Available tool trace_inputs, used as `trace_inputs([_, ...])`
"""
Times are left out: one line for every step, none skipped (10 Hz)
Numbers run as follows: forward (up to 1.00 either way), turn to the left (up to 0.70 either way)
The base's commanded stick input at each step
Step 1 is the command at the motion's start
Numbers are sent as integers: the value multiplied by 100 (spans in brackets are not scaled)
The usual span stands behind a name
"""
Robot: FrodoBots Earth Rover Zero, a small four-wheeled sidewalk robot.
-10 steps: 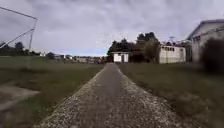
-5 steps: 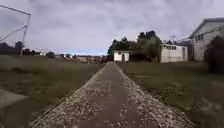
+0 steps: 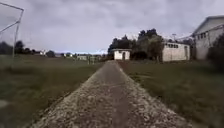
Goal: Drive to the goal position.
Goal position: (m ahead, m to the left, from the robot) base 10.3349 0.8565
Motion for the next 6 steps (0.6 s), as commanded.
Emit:
trace_inputs([100, -1])
trace_inputs([100, -1])
trace_inputs([100, -1])
trace_inputs([100, -1])
trace_inputs([100, -1])
trace_inputs([100, -1])
